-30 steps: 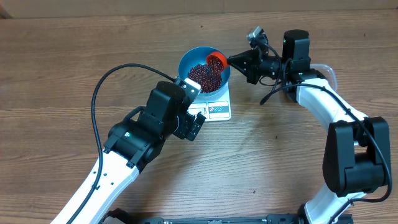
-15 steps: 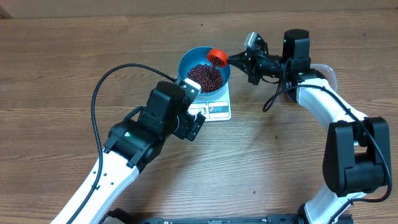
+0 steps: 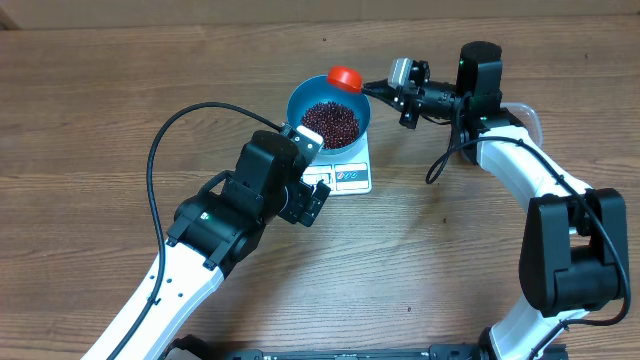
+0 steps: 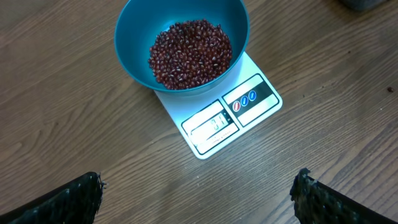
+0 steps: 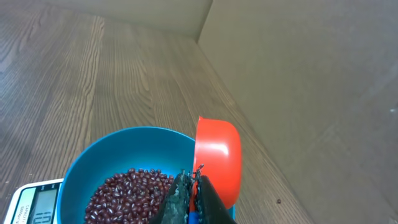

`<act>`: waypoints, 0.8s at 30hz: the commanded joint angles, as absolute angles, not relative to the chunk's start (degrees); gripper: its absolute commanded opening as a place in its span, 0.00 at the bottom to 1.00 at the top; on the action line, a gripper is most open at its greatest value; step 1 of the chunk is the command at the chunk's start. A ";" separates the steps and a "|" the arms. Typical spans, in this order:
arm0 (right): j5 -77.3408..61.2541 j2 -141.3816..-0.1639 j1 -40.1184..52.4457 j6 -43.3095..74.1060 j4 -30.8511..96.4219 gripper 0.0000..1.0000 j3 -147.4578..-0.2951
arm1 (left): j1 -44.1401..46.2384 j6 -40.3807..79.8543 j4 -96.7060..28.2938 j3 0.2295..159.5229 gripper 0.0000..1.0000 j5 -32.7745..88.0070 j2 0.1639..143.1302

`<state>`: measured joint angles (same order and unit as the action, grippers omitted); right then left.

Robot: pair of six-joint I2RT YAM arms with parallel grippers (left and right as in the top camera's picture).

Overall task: Scoop item into bowl and weigh 150g on scale
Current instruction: 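Move the empty scoop with the right gripper back to the bean tub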

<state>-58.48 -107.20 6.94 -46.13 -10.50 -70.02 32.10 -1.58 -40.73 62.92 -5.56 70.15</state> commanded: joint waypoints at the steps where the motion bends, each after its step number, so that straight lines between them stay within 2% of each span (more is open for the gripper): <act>1: -59.70 -105.21 7.11 -42.81 -11.05 0.04 -69.82 | 31.86 -0.84 -40.51 62.76 1.00 -4.86 69.65; 8: -59.61 -102.72 4.67 -27.62 -12.36 0.04 -69.89 | 31.86 -0.84 -40.51 62.76 0.99 -4.86 69.65; 15: -54.41 -96.18 -2.90 -15.66 -10.66 0.04 -69.89 | 31.86 -0.84 -40.51 62.76 1.00 -4.86 69.65; 24: -29.74 -88.14 -14.70 -15.22 11.09 0.04 -69.87 | 31.86 -0.84 -40.51 62.76 1.00 -4.86 69.65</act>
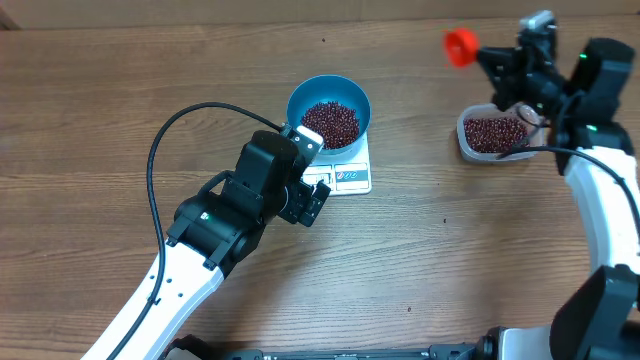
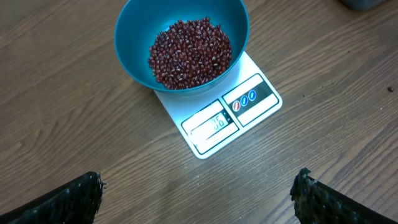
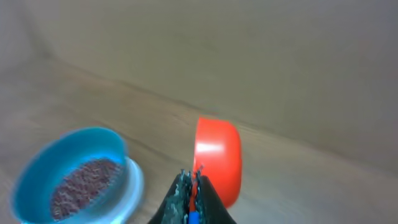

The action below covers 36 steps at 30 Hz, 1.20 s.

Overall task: Scoop item into bowl and weigh 150g on scale
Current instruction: 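Move the empty scoop with the right gripper back to the bean tub, then dip the red scoop into the bean tub with the right gripper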

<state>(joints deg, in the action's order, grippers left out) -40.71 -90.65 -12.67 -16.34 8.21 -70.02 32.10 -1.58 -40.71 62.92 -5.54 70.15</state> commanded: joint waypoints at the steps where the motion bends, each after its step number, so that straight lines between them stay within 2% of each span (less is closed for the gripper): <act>1: -26.76 -88.05 -15.42 -15.25 13.34 0.03 -69.87 | 31.86 -0.84 -40.51 62.76 1.00 -4.86 69.65; 3: -22.02 -88.01 -16.25 -16.08 17.96 0.03 -69.87 | 31.86 -0.84 -40.51 62.76 1.00 -4.86 69.65; 7: -15.90 -88.03 -16.27 -24.91 29.93 0.04 -69.84 | 31.86 -0.84 -40.51 62.76 1.00 -4.86 69.65; 13: -6.07 -89.21 -16.25 -26.06 36.95 0.04 -69.69 | 31.86 -0.84 -40.51 62.76 1.00 -4.86 69.65; 29: -8.54 -100.27 -16.08 -24.58 33.74 0.04 -69.69 | 31.86 -0.84 -40.51 62.76 0.99 -4.86 69.65; 36: -21.45 -100.42 -16.10 -20.97 34.61 0.04 -69.69 | 31.86 -0.84 -40.51 62.76 1.00 -4.86 69.65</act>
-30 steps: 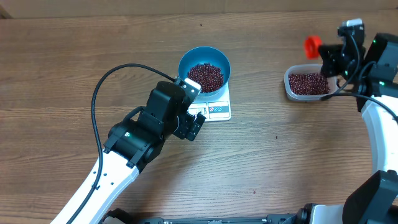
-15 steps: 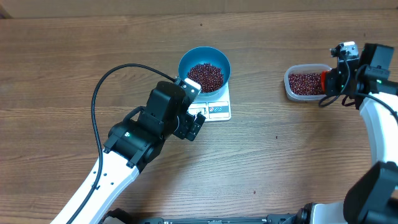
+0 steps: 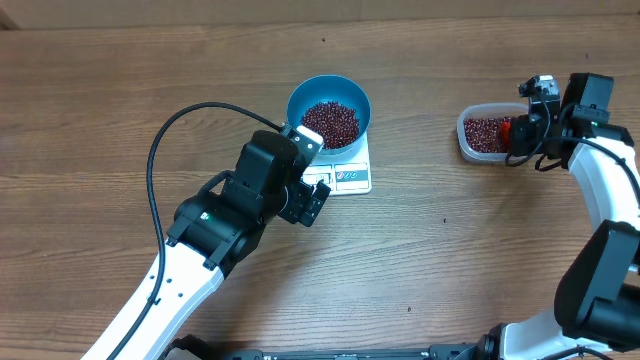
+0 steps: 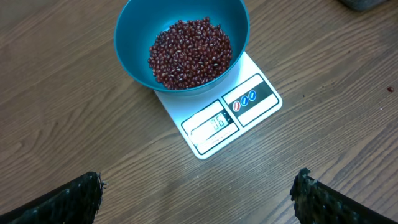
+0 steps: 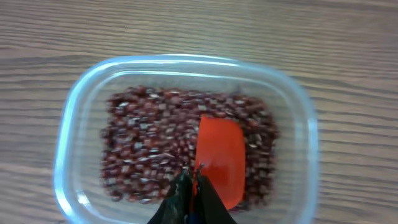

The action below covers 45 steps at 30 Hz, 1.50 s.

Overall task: Scoop item into bowl and weigh 150g on scale
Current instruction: 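Dip the red scoop into the bean tub with the right gripper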

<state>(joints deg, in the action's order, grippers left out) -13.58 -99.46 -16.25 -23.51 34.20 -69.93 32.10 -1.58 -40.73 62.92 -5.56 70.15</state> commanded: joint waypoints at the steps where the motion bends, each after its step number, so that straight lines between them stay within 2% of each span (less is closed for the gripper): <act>1: -22.17 -100.42 -16.10 -20.56 34.79 0.04 -69.69 | 31.86 -0.84 -40.51 62.76 1.00 -4.86 69.65; 12: -31.73 -100.42 -16.16 -20.38 36.10 0.04 -69.71 | 31.86 -0.84 -40.51 62.76 0.99 -4.86 69.65; 19: -31.86 -100.42 -17.04 -14.31 34.83 0.04 -69.71 | 31.86 -0.84 -40.51 62.76 1.00 -4.86 69.65; 24: -32.99 -100.44 -19.46 -11.70 34.81 0.04 -69.69 | 31.86 -0.84 -40.51 62.76 1.00 -4.86 69.65; 45: -55.92 -103.20 -34.33 -10.24 34.92 0.04 -69.71 | 31.86 -0.84 -40.51 62.76 1.00 -4.86 69.65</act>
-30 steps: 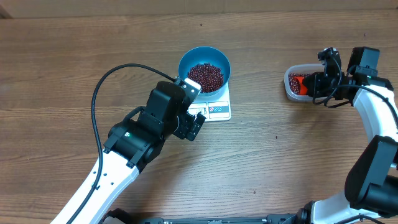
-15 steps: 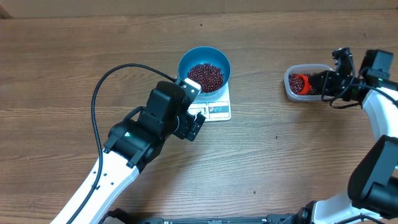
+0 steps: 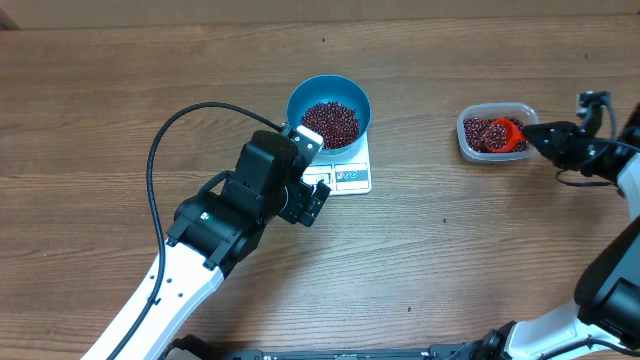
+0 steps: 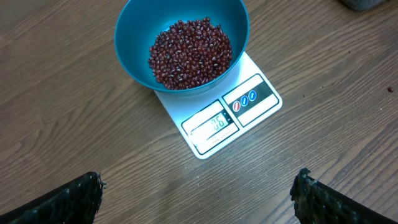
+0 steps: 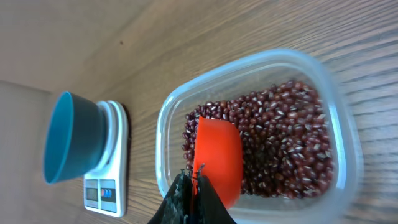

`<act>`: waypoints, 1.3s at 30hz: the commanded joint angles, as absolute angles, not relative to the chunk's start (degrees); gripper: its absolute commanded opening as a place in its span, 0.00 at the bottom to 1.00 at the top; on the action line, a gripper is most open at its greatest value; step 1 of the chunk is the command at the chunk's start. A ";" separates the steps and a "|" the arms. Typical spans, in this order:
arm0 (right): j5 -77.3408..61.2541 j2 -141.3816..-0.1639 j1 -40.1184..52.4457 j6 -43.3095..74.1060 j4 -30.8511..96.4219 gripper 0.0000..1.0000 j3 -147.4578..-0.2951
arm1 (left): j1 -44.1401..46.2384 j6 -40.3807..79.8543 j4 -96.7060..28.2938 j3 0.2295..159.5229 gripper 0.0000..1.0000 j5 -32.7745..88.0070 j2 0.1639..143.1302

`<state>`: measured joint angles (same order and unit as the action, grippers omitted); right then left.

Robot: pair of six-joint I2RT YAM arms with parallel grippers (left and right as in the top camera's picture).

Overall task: Scoop item into bowl and weigh 150g on scale
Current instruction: 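Dip the red scoop into the bean tub with the right gripper, then carry the filled scoop with the right gripper over the teal bowl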

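A blue bowl (image 3: 329,108) of red beans stands on a white scale (image 4: 231,116) at the table's middle. A clear tub of red beans (image 3: 488,131) sits at the right. My right gripper (image 5: 193,175) is shut on the handle of an orange scoop (image 5: 219,158), whose cup (image 3: 503,136) lies in the tub, beans showing inside it in the overhead view. My left gripper (image 4: 198,193) hangs open above the wood in front of the scale, fingers wide apart, nothing between them.
The wooden table (image 3: 480,260) spreads around the scale and tub. The left arm's black cable (image 3: 160,140) loops over the table to the left of the bowl. A pale wall (image 5: 56,37) rises behind the table.
My right arm has pulled back to the right and turned. The scoop now lies at the tub's right side with beans in its cup. The left gripper, bowl and scale have not moved.
The scoop was tipped at the rim of the blue bowl on the scale. Then it was up in the air near the tub at the right. Then it was down among the tub's beans, where it still is, now holding beans. The left gripper stayed open throughout.
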<state>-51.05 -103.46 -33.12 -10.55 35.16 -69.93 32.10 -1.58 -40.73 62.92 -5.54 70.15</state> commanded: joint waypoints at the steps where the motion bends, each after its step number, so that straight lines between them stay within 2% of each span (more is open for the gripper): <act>1: -56.53 -103.20 -34.74 -10.24 35.16 0.04 -69.76 | 31.86 -0.84 -40.51 62.76 0.99 -4.86 69.65; 22: -68.34 -100.60 -34.24 -7.27 36.56 0.04 -69.87 | 31.86 -0.84 -40.51 62.76 0.99 -4.86 69.65; 32: -70.83 -100.62 -25.04 -7.20 35.35 0.04 -69.87 | 31.86 -0.84 -40.51 62.76 1.00 -4.86 69.65; 39: -70.63 -100.62 -17.54 2.35 27.55 0.04 -69.87 | 31.86 -0.84 -40.51 62.76 1.00 -4.86 69.65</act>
